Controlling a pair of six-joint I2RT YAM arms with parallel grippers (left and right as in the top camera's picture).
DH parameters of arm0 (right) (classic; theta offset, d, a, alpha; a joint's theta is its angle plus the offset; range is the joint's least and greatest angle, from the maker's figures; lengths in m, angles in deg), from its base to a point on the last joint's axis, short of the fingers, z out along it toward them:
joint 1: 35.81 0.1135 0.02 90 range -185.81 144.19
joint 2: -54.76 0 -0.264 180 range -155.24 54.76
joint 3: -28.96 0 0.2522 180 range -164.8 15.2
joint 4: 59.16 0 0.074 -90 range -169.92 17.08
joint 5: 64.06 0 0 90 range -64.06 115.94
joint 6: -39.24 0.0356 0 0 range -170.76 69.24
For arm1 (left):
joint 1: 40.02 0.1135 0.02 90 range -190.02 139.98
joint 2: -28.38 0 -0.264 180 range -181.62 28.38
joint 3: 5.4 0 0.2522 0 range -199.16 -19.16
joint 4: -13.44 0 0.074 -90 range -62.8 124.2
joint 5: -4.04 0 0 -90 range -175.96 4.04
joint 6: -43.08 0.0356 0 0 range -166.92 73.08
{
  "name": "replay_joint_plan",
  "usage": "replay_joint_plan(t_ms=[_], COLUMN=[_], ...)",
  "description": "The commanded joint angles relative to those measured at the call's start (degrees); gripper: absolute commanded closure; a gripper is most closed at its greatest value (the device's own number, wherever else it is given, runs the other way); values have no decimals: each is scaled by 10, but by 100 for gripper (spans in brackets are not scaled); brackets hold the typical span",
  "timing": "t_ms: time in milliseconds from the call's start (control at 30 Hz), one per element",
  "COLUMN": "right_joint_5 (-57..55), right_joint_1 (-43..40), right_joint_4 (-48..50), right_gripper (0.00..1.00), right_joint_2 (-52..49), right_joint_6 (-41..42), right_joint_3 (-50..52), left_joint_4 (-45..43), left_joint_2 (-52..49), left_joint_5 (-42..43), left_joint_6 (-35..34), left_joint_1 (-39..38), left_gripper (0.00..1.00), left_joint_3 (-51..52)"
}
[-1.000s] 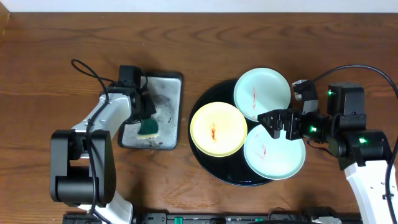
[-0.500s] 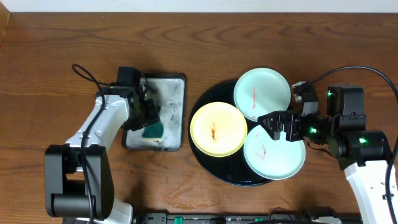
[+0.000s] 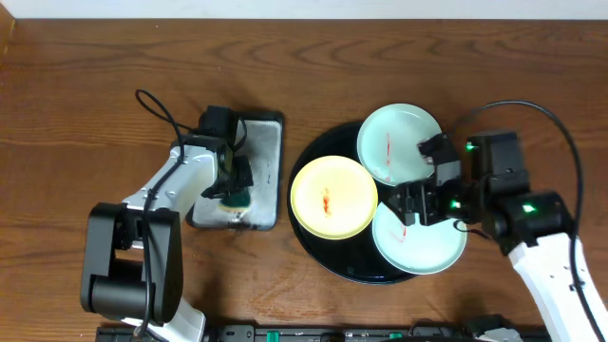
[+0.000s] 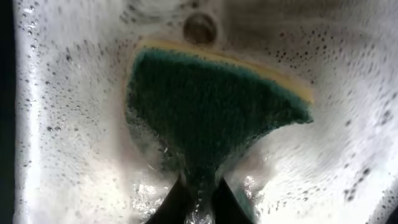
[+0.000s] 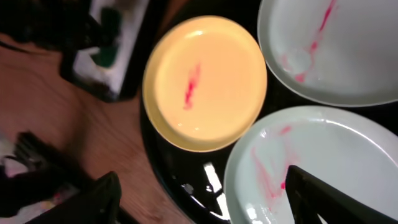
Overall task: Clean dirty plates on tray and stack at the side
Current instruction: 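Grasp the yellow plate rim with the right gripper and tilt it up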
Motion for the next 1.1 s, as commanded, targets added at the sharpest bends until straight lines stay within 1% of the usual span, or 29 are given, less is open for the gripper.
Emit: replay_joint_plan(t_ms=[0, 67, 200, 300, 333, 400, 500, 567, 700, 767, 833, 1000, 1033, 1067], right_joint_5=[-61, -62, -60, -51, -52, -63, -86, -90, -92, -91, -96, -101, -112, -136], right_joint_1=[16, 16, 17, 27, 33, 46, 60, 64, 65, 66, 72, 89, 90, 91], right_joint_4=[10, 28, 90, 141, 154, 175, 193, 205, 233, 249, 264, 307, 313, 315], right_gripper=[19, 20, 27, 31, 36, 48, 58, 60, 60, 62, 66, 85, 93, 99], right_joint_2=[-31, -50, -93, -134, -151, -189, -246, -277, -320, -336, -351, -382, -383, -383], right_joint_6=[25, 41, 49, 16, 3, 0, 23, 33, 39, 41, 40, 41, 46, 63], right_joint_3=[19, 26, 31, 31, 31, 31, 31, 31, 31, 31, 31, 31, 31, 31], left_joint_4=[28, 55, 101, 120, 122, 126, 132, 136, 136, 136, 136, 116, 111, 105], left_joint_2=[-12, 2, 47, 92, 108, 137, 179, 200, 228, 231, 230, 229, 229, 229], left_joint_5=[-16, -16, -14, 11, 23, 49, 78, 88, 98, 99, 98, 98, 98, 98], left_joint_6=[3, 3, 3, 3, 3, 3, 3, 3, -3, -10, -25, -53, -60, -65], left_joint_1=[0, 0, 0, 0, 0, -1, -11, -24, -64, -85, -105, -140, -146, -151], left_gripper=[93, 93, 93, 93, 93, 93, 93, 93, 93, 93, 93, 93, 93, 93], left_joint_3=[-5, -18, -43, -48, -48, -48, -48, -48, -48, -48, -48, -48, -47, -46])
